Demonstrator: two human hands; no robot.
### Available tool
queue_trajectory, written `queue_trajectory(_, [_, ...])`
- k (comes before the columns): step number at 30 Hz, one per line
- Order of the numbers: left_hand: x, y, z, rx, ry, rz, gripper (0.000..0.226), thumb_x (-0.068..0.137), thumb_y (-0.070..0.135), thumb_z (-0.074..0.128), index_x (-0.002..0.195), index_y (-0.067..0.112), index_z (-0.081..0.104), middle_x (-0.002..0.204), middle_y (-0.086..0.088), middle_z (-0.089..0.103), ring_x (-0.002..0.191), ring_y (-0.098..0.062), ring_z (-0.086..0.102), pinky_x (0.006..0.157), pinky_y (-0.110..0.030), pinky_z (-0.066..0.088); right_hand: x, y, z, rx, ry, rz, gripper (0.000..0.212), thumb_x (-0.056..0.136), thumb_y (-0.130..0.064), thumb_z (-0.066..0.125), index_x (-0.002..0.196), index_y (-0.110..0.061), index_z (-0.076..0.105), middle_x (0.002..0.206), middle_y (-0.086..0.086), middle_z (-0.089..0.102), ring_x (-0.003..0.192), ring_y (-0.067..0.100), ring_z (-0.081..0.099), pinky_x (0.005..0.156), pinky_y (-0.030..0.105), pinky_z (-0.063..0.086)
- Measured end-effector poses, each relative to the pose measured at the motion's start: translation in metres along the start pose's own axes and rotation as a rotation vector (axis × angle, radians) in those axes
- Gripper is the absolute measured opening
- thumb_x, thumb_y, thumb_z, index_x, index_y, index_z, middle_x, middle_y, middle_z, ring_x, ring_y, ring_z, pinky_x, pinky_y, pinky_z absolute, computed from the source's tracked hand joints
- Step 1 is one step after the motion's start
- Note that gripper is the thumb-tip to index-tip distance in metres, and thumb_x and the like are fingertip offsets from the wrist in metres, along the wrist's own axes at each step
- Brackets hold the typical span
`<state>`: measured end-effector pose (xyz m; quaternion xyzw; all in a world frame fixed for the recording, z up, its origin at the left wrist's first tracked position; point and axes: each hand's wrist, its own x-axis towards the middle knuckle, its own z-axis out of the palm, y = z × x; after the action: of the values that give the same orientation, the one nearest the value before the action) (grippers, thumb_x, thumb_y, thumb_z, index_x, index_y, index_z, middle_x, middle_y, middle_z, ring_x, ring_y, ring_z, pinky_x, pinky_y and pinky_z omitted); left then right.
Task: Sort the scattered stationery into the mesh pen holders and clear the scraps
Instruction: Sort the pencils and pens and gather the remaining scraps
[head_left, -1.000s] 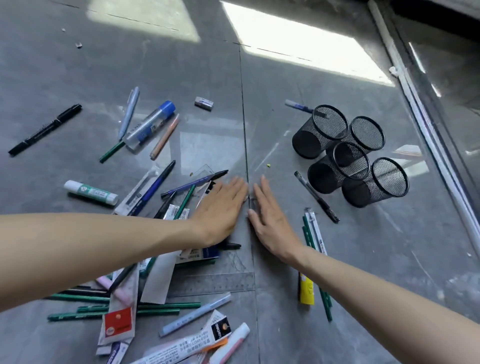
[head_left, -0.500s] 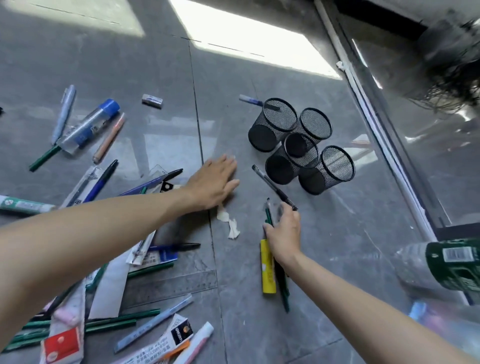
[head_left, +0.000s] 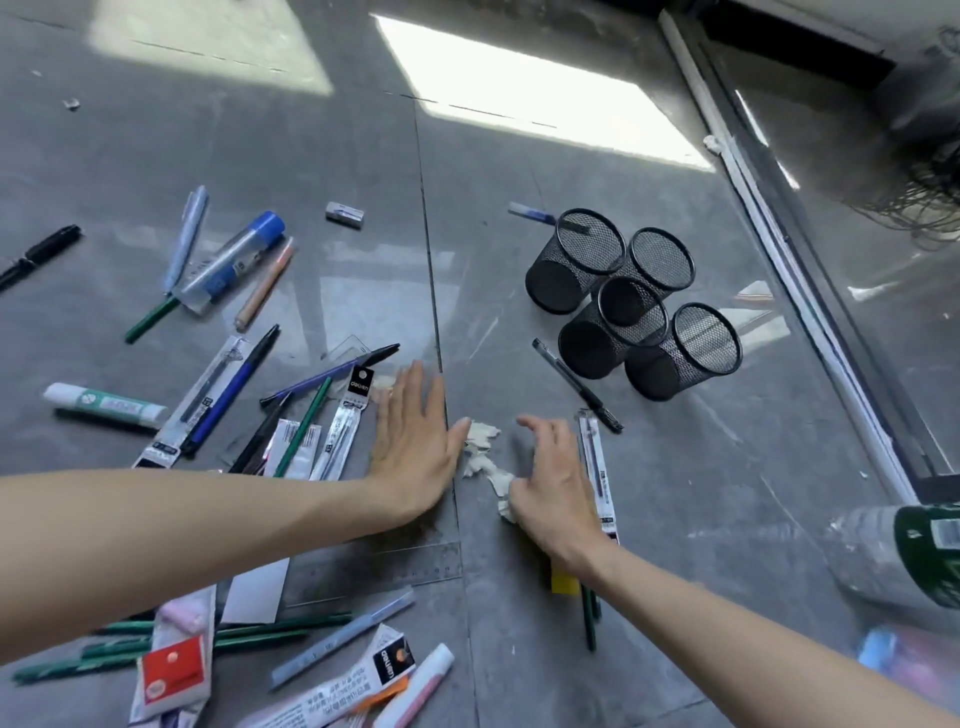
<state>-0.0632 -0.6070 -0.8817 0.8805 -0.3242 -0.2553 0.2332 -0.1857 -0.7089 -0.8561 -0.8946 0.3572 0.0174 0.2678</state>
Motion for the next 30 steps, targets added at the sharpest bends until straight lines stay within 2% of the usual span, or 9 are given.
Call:
queue_trajectory(3, [-0.006,0.005,-0.002,-0.174,-0.057,0.223,0.058,0.1,0.038,0.029,0.151,0.018,0.007,0.158,0.003,-0.008,0.145,-0.015,-0.005,0.113,-0.026,-0.002,-0.01,-0.003,0.007,0.041,-0.058,-0.027,0.061,0.08,-0.011,0.051,0.137,-0.023,0.036,0.123,-0.003,0.037,0.112,0.018,0.046,0.095,0.036,0.042])
queue_trajectory(5, [-0.009,0.004,-0.004,-0.152,0.004,0.31,0.055,0.1,0.036,0.03,0.15,0.019,0.013,0.158,0.005,-0.002,0.144,-0.011,-0.001,0.115,-0.025,-0.001,-0.013,-0.001,0.006,0.042,-0.081,-0.066,0.065,0.077,-0.011,0.051,0.139,-0.024,0.032,0.122,-0.004,0.036,0.111,0.017,0.046,0.095,0.035,0.042])
queue_trajectory(9, [0.002,-0.008,-0.007,-0.037,0.084,0.145,0.06,0.1,0.035,0.03,0.151,0.015,0.003,0.158,-0.001,-0.008,0.144,-0.012,-0.008,0.116,-0.028,-0.005,-0.015,0.011,-0.007,-0.021,-0.222,-0.16,0.074,0.078,-0.023,0.051,0.145,-0.028,0.02,0.116,-0.005,0.032,0.1,0.016,0.047,0.082,0.03,0.042])
queue_trajectory(12, [0.004,-0.007,-0.004,-0.061,-0.046,0.27,0.065,0.099,0.037,0.036,0.15,0.013,0.004,0.157,-0.007,0.01,0.145,-0.02,0.008,0.116,-0.028,0.005,-0.012,0.023,-0.012,-0.121,-0.328,-0.255,0.078,0.084,-0.029,0.057,0.148,-0.027,0.012,0.118,-0.005,0.029,0.1,0.014,0.045,0.085,0.029,0.042])
queue_trajectory(15, [-0.004,0.003,0.0,-0.115,-0.238,0.445,0.066,0.098,0.038,0.038,0.15,0.017,0.004,0.157,-0.002,0.014,0.143,-0.014,0.014,0.113,-0.018,0.007,-0.002,0.023,-0.012,-0.053,-0.277,-0.195,0.073,0.084,-0.026,0.066,0.145,-0.021,0.026,0.122,-0.001,0.037,0.106,0.019,0.051,0.09,0.033,0.043])
queue_trajectory(20, [0.005,-0.004,0.002,-0.041,-0.196,0.441,0.078,0.095,0.037,0.046,0.15,0.013,-0.003,0.158,-0.003,0.005,0.145,-0.012,0.006,0.114,-0.018,0.003,0.022,0.006,-0.004,0.057,-0.207,-0.098,0.063,0.077,-0.017,0.074,0.132,-0.014,0.043,0.125,0.006,0.055,0.116,0.022,0.049,0.092,0.028,0.037])
queue_trajectory(25, [-0.002,-0.006,0.012,-0.015,-0.266,0.509,0.079,0.091,0.012,0.051,0.15,0.01,-0.002,0.157,-0.005,0.012,0.143,-0.018,0.017,0.117,-0.023,0.008,0.026,-0.004,0.001,0.172,-0.188,0.027,0.036,0.076,-0.015,0.072,0.105,-0.017,0.051,0.092,0.005,0.065,0.087,0.024,0.063,0.078,0.039,0.051])
queue_trajectory(28, [-0.01,-0.006,0.022,-0.092,-0.19,0.534,0.074,0.086,-0.002,0.048,0.15,0.013,0.014,0.156,-0.003,0.019,0.142,-0.018,0.023,0.117,-0.026,0.016,0.029,-0.005,0.006,0.226,-0.129,0.145,0.01,0.078,-0.009,0.058,0.085,-0.013,0.053,0.081,0.01,0.065,0.075,0.03,0.064,0.07,0.049,0.055])
queue_trajectory(30, [-0.015,-0.004,0.028,-0.177,-0.097,0.511,0.07,0.083,-0.008,0.047,0.146,0.016,0.03,0.153,-0.003,0.028,0.139,-0.018,0.032,0.115,-0.028,0.025,0.03,-0.007,0.008,0.271,-0.09,0.225,0.007,0.078,-0.006,0.055,0.077,-0.013,0.059,0.074,0.012,0.066,0.071,0.03,0.066,0.068,0.048,0.056])
